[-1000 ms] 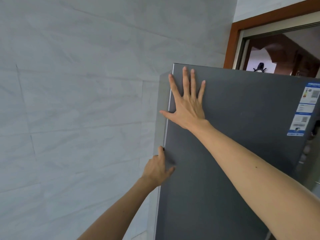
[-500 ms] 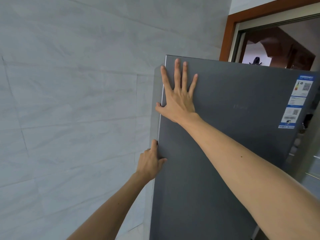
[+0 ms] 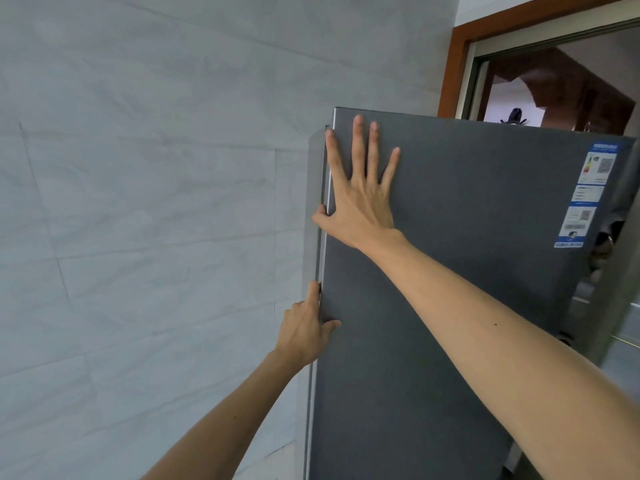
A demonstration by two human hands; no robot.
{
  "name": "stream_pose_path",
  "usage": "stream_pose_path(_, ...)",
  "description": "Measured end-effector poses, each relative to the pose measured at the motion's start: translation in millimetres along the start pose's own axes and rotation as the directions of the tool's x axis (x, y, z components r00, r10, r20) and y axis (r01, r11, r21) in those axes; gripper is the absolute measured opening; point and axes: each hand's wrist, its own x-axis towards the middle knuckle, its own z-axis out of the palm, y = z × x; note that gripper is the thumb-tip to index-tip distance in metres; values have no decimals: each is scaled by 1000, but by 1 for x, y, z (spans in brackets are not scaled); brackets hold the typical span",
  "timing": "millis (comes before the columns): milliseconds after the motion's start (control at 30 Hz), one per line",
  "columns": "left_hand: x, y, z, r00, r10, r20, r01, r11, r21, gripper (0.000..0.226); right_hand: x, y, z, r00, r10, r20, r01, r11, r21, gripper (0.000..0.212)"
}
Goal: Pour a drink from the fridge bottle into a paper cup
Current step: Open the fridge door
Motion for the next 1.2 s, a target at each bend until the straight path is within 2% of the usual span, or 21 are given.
stream_pose_path(267, -29, 11, -11, 999, 23, 39, -25, 998, 51, 47, -19, 1, -30, 1000, 17, 6, -17, 1000, 23, 111)
stream_pose_path(433, -49, 18, -15, 984, 153, 93, -136, 976, -170, 41, -34, -2, -54, 998, 60, 22, -60, 998, 28, 110)
stream_pose_path(600, -69, 32, -18, 979, 121, 164, -64, 947, -316, 43, -47, -3, -79, 996, 84, 42, -85, 996, 32, 110)
stream_pose_path(700, -76, 37, -18, 985, 72, 155, -10, 929, -371, 54, -54, -2, -91, 994, 100, 46, -102, 994, 46, 110)
stream_pose_path(800, -82, 41, -16, 978, 38, 204, 50, 910, -411, 81, -62, 2, -101, 993, 109, 46, -111, 992, 57, 112)
stream_pose_path(900, -85, 48, -11, 962, 45, 269, 55, 933, -354, 99, -73, 9, -118, 993, 108, 39, -111, 991, 71, 112)
stream_pose_path(1000, -89, 55, -8, 944, 68, 322, 46, 941, -334, 104, -83, 16, -134, 996, 86, 31, -88, 992, 94, 111)
stream_pose_path(1200, -122, 86, 7, 921, 110, 374, 78, 887, -454, 108, -112, 39, -173, 998, 63, 17, -64, 987, 147, 107)
